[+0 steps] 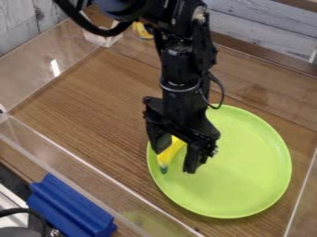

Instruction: Remove the banana from inside the green plate and put it on the table

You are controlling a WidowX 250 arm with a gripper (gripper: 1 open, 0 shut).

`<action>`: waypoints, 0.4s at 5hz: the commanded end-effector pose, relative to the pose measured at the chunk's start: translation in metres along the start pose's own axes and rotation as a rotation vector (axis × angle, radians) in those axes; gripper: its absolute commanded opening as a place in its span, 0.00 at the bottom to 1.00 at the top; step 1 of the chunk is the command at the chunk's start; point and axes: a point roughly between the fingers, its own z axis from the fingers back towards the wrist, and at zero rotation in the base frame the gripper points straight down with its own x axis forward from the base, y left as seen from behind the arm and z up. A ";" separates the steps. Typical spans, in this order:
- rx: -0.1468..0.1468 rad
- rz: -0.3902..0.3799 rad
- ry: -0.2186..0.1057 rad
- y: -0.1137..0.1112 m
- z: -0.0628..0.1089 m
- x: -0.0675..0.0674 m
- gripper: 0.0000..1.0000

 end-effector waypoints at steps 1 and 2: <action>0.000 0.003 -0.053 0.002 0.010 0.004 1.00; 0.001 0.005 -0.054 0.003 0.008 0.004 1.00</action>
